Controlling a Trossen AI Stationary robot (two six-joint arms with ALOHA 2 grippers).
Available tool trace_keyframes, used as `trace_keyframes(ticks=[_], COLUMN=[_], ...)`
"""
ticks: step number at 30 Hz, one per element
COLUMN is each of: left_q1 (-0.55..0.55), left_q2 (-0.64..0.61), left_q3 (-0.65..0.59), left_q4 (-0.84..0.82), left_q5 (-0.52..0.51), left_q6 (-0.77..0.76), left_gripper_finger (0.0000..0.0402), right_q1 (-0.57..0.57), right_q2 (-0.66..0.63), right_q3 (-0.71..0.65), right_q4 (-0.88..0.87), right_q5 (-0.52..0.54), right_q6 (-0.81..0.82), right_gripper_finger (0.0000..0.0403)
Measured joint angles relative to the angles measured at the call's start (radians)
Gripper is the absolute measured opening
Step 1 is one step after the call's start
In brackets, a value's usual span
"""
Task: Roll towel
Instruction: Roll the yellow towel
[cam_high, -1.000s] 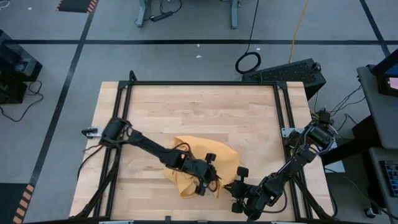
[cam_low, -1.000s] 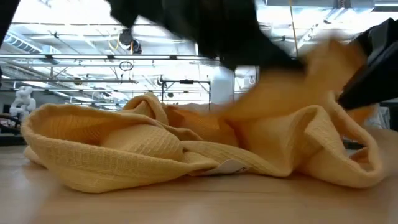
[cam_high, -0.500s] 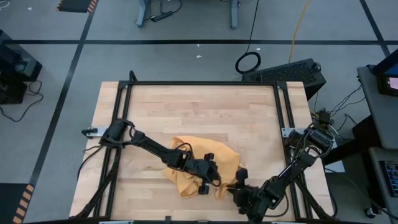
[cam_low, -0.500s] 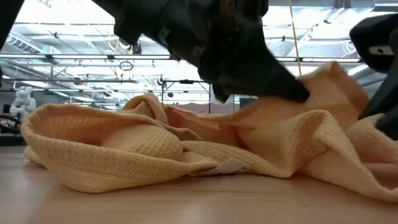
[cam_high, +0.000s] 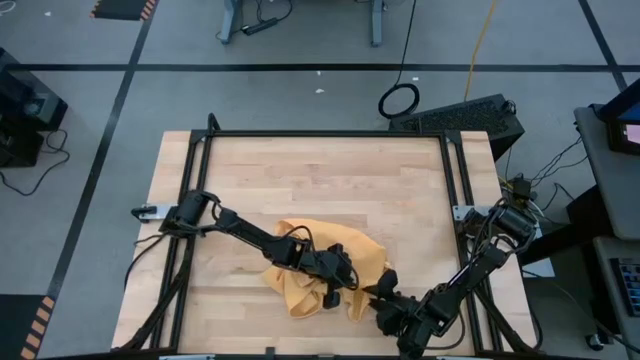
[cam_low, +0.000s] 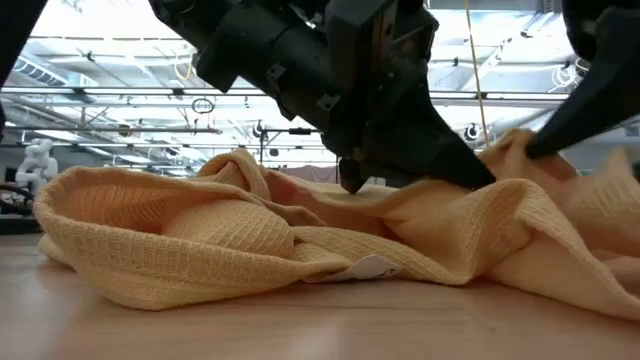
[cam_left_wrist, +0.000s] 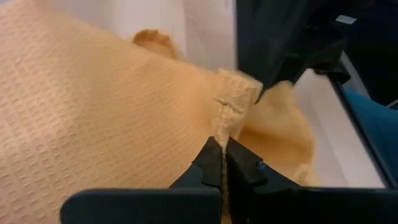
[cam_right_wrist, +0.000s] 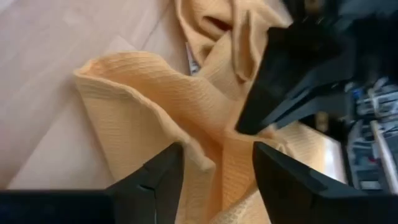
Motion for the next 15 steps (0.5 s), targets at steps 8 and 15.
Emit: trace_keyframes(ticks=[8, 15], left_q1=[0.003, 0.003], left_q2=[0.0, 0.0], left_q3=[0.0, 0.0], left_q4=[0.007, 0.022], left_q5=[0.039, 0.098], left_q6=[-0.025, -0.051], left_gripper_finger=[0.0002, 0.0002], right_q1=[0.01, 0.039], right_q2=[0.0, 0.0], right_q3=[0.0, 0.0], right_q4=[-0.004, -0.004], right_q5=[0.089, 0.133], right_q6=[-0.016, 0.026], right_gripper_finger=[0.0185, 0.0185])
